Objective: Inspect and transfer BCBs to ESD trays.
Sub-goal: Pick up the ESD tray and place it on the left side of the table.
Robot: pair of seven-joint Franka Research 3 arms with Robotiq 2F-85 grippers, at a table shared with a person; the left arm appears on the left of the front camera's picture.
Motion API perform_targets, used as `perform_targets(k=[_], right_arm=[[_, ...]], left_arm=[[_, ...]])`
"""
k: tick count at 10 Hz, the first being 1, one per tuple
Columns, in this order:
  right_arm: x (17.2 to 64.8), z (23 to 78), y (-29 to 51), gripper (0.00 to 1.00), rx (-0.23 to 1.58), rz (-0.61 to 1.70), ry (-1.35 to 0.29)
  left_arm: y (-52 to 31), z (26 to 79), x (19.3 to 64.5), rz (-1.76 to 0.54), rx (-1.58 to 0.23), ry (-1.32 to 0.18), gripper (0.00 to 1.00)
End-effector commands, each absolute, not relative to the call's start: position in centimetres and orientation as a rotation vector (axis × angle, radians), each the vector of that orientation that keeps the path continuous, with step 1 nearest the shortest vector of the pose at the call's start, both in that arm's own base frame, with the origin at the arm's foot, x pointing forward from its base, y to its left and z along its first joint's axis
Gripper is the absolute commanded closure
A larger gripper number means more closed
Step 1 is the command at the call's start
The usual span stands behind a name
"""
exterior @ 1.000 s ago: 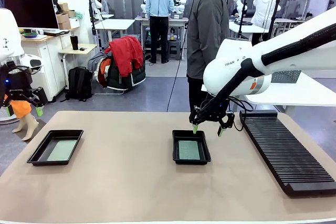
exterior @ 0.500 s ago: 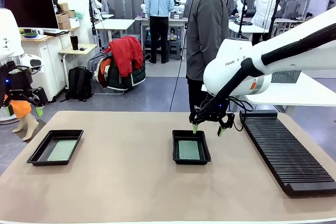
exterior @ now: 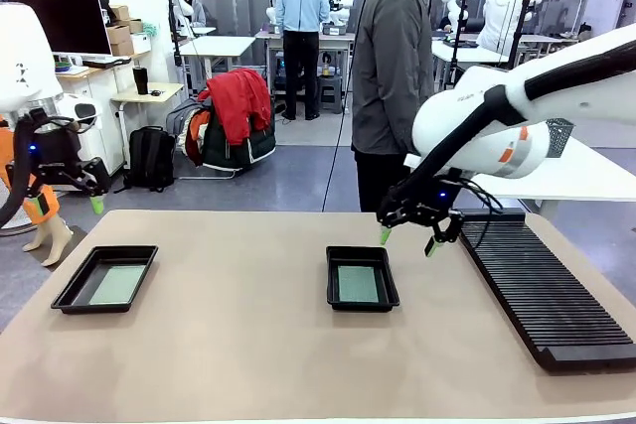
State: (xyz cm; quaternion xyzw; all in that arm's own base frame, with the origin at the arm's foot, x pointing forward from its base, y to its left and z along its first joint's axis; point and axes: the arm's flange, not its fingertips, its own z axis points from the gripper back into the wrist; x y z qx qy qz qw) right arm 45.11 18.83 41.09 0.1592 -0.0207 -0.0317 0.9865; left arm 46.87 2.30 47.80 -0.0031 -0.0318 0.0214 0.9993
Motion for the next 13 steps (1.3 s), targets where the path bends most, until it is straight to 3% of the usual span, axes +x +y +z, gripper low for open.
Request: perform_targets(k=[1,7,13], right_arm=[[43.7,41.1,16.0,0.00,0.430,-0.043,-0.051],[43.7,40.2,9.0,0.00,0.639,0.028,-0.058],[44.6,38.5,4.8,0.00,0.736,0.089,-0.073]], left_arm=[[-0.5,48.0,45.3,0.072,-0.037,-0.078,0.00],[-12.1,48.2,44.2,0.075,-0.073,-0.047,0.00],[-22.3,47.2,41.9,0.068,-0.089,-0.090,0.00]])
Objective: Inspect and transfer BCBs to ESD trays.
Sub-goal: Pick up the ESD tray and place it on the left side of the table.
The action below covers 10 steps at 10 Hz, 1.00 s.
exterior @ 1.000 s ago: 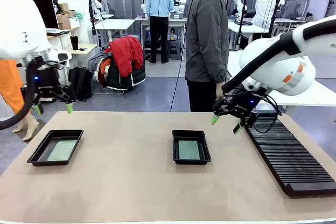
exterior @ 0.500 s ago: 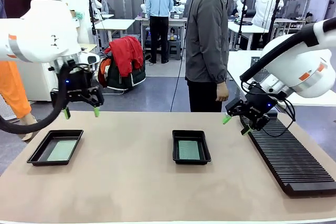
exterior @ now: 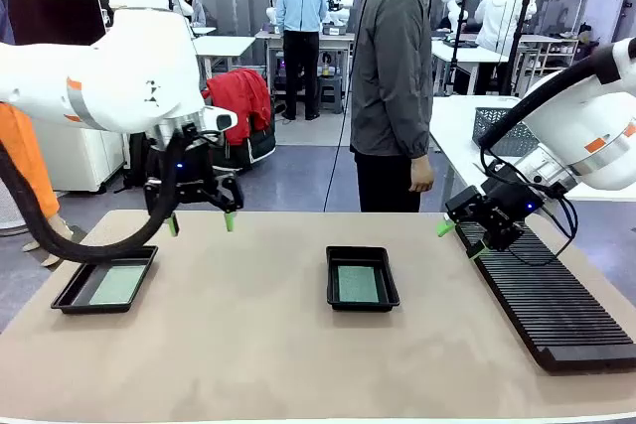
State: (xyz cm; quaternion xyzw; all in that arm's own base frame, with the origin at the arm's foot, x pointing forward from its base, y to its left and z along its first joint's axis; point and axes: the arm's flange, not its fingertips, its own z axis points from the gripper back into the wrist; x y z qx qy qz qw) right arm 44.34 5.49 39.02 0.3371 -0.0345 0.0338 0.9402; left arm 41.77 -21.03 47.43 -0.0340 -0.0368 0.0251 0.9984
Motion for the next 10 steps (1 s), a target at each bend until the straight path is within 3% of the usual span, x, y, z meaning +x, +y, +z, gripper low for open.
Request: perform_targets(k=[1,2,10], right_arm=[[44.7,38.3,4.1,0.00,0.749,0.094,-0.077],[44.3,39.0,5.5,0.00,0.688,0.069,-0.070],[44.3,39.0,5.5,0.00,0.688,0.069,-0.070]], left_arm=[[-24.2,47.1,41.8,0.060,-0.087,-0.099,0.00],[-25.9,46.6,42.0,0.054,-0.082,-0.100,0.00],[-37.7,42.4,45.0,-0.009,-0.081,-0.125,0.00]])
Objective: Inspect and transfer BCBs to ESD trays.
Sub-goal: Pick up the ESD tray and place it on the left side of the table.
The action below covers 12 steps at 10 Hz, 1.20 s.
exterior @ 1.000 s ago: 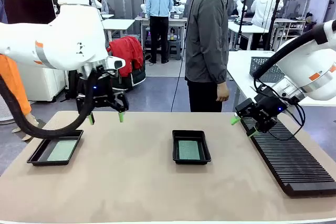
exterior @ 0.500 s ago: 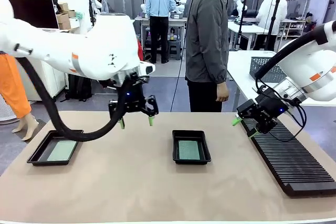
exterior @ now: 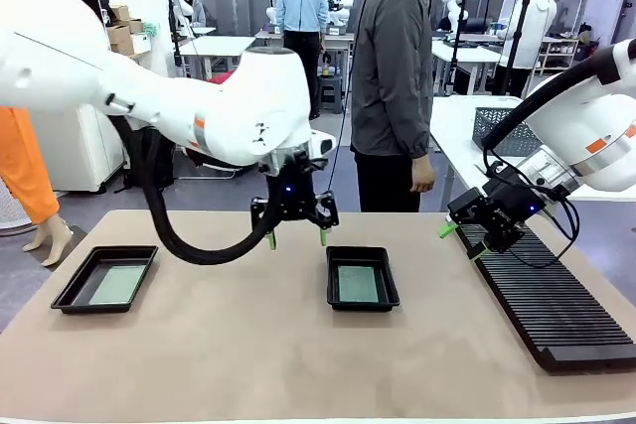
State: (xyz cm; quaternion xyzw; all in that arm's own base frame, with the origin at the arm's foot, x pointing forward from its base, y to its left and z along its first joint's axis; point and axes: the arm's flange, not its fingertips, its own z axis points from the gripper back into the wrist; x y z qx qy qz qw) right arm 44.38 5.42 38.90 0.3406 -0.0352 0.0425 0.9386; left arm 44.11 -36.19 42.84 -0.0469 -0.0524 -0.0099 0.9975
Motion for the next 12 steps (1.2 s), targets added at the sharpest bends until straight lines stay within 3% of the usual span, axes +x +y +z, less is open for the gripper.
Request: perform_targets(k=[1,12], right_arm=[[44.3,39.0,5.5,0.00,0.688,0.069,-0.070],[44.3,39.0,5.5,0.00,0.688,0.069,-0.070]], left_arm=[[-38.7,41.7,45.5,-0.010,-0.068,-0.129,0.00],[-42.7,32.1,50.5,-0.019,-0.010,-0.131,0.00]])
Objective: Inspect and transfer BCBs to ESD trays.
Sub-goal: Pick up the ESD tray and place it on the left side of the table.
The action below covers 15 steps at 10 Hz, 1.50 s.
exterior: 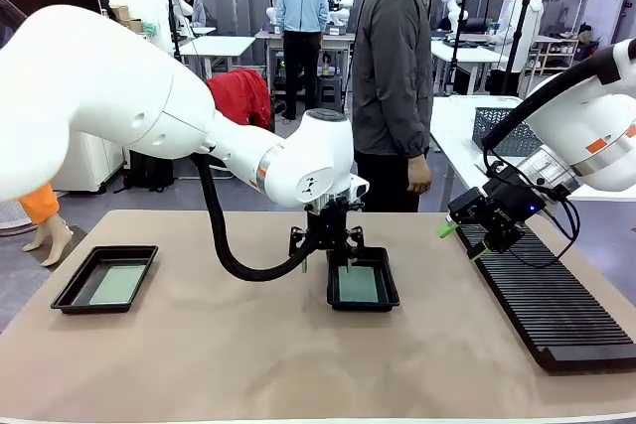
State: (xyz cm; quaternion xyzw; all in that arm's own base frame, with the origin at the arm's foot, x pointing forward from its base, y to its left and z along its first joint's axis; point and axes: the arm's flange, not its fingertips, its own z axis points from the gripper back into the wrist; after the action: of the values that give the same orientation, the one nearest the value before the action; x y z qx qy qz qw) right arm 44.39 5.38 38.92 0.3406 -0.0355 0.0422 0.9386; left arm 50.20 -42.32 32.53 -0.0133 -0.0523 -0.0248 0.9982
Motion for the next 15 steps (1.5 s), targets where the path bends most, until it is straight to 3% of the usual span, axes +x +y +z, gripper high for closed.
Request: perform_targets(k=[1,11,15], right_arm=[[44.3,39.0,5.5,0.00,0.688,0.069,-0.070],[44.3,39.0,5.5,0.00,0.688,0.069,-0.070],[44.3,39.0,5.5,0.00,0.688,0.069,-0.070]], left_arm=[[-42.6,31.7,50.8,-0.006,-0.010,-0.131,0.00],[-42.1,31.2,51.1,-0.035,-0.018,-0.100,0.00],[-41.8,31.0,51.3,-0.041,-0.039,-0.099,0.18]])
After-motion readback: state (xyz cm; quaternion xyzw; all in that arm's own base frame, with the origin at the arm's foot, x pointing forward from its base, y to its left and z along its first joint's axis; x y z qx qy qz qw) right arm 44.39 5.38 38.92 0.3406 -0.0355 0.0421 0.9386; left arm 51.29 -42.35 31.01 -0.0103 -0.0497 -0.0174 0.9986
